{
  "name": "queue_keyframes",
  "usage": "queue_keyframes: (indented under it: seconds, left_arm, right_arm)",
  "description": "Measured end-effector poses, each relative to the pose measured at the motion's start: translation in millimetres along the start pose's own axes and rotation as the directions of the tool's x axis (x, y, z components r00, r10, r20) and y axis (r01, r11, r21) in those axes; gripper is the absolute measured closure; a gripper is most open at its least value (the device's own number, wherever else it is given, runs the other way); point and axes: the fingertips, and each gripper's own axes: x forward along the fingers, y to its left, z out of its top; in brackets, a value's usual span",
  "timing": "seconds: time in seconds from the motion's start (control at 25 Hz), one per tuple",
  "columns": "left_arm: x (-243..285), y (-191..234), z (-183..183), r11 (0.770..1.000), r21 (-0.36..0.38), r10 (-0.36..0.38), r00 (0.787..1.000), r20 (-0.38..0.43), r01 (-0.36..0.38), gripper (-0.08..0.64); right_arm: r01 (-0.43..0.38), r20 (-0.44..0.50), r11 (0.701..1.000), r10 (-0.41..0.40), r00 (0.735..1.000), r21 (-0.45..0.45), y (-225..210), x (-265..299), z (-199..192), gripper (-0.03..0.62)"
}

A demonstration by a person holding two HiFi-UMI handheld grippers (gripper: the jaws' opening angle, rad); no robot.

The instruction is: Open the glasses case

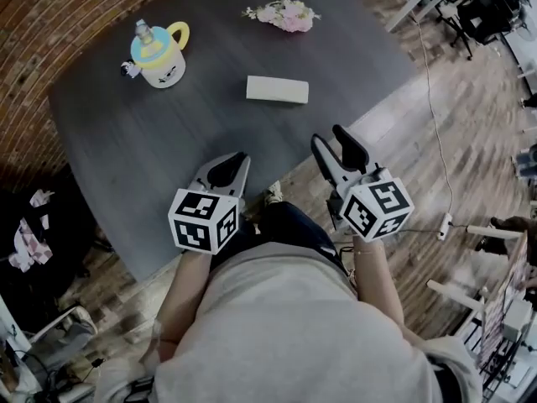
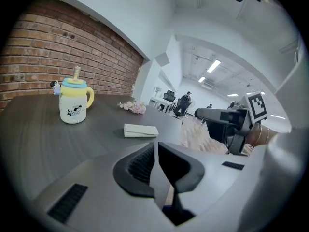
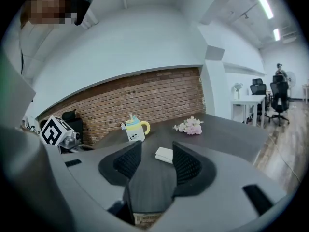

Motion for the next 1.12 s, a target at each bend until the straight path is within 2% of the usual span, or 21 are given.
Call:
queue_keyframes:
  seconds: [0.24,0.68,0.84,1.04,1.12]
  left_arm:
    - [33,15,31,0.998,-0.021,0.058,0.998,0.039,-0.058,0.518]
    - [85,25,55,0.988,-0.079,0.14,0.988,0.06,-0.136,0.518]
    - [97,31,46,0.981,-0.1,0.169,0.985,0.028,-0.165,0.518]
    - [107,35,38,0.971,-0.134,0.2,0.98,-0.009,-0.199,0.518]
    - [109,36,32,0.966,-0.15,0.211,0.977,-0.025,-0.212,0.518]
  right_arm:
    - [-0.063,-0.008,0.997,0.063,0.998,-0.045,-30,39,27,0.397]
    - [-0.172,-0.073,0.982,0.166,0.983,-0.081,-74,92,37,0.397]
    - [-0.241,-0.145,0.964,0.224,0.964,-0.115,-74,107,22,0.394]
    - [-0.316,-0.235,0.927,0.267,0.935,-0.204,-75,122,1,0.391]
    - [-0.341,-0.264,0.919,0.285,0.922,-0.2,-77,127,-9,0.385]
